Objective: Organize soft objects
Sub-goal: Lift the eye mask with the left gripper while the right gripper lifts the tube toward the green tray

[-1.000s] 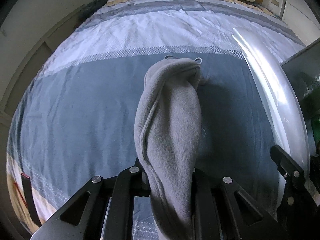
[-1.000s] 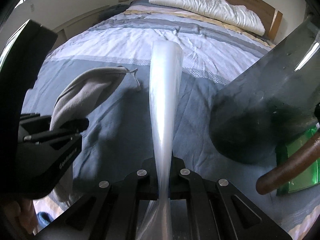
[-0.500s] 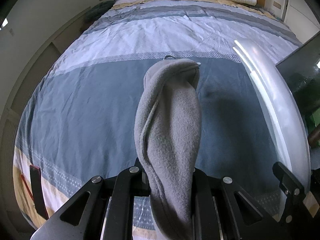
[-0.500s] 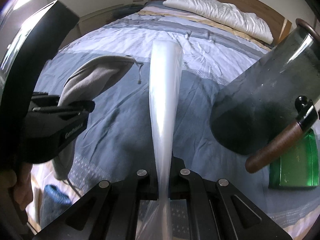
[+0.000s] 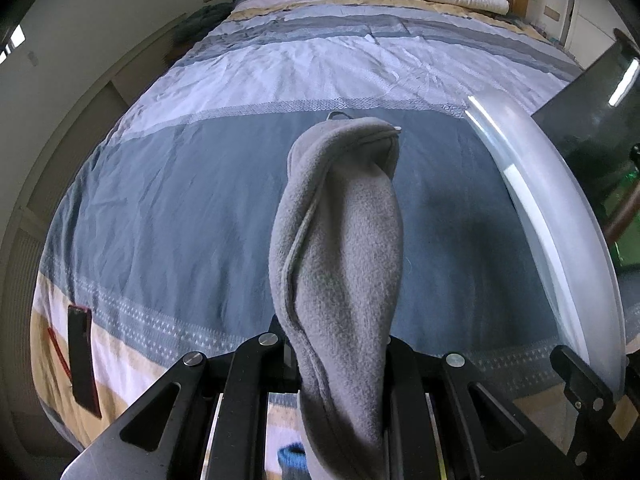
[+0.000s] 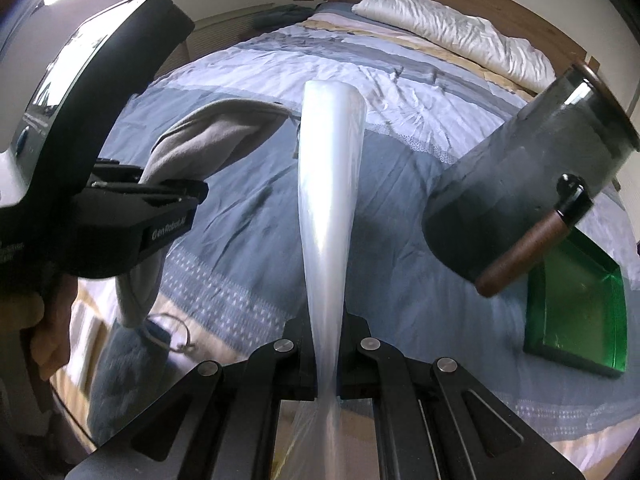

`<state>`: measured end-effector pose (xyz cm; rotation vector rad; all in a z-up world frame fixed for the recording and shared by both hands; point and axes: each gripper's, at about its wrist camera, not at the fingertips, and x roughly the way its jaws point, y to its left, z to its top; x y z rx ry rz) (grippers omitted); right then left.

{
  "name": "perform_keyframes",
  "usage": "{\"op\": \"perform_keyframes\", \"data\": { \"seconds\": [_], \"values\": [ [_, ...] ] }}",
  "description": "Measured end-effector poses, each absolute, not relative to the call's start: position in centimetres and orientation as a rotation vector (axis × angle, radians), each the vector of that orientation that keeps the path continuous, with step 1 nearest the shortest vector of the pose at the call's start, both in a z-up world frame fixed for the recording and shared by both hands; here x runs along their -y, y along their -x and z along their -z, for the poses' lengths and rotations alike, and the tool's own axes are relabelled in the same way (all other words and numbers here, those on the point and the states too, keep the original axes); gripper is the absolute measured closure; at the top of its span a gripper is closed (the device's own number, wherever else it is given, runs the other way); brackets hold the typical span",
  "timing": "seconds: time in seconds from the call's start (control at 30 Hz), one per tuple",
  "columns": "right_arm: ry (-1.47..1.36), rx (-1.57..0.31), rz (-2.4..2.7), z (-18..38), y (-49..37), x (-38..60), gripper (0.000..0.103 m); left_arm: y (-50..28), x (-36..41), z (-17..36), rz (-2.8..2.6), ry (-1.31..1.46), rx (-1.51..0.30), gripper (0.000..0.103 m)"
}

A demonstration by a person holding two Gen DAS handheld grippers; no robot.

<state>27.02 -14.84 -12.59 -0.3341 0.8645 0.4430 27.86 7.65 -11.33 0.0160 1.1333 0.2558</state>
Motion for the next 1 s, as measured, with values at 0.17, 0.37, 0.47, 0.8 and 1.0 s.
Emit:
{"op": "perform_keyframes", "data": {
  "seconds": [0.17, 0.37, 0.47, 0.8, 1.0],
  "values": [
    [0.358, -0.862, -0.474, 11.4, -24.3, 16.3, 0.099, -26.0, -6.7, 9.9, -0.242, -0.027, -1.122, 0.092],
    [0.392, -0.861, -0.492, 10.0, -21.1, 18.1, 0.099, -23.9, -5.3, 8.3, -0.221, -0.043, -1.109, 0.092],
    [0.397, -0.864, -0.496, 9.3, -19.6, 19.0, 0.099, -23.0, -4.6, 7.4, -0.205, -0.046, -1.103, 0.092],
    [0.411, -0.922, -0.484, 8.6, -15.1, 23.1, 0.099, -20.2, -0.5, 5.6, -0.103, -0.087, -1.111, 0.092],
    [0.389, -0.992, -0.417, 8.2, -13.2, 26.4, 0.099, -18.7, 1.4, 4.6, -0.014, -0.088, -1.14, 0.092]
  ]
}}
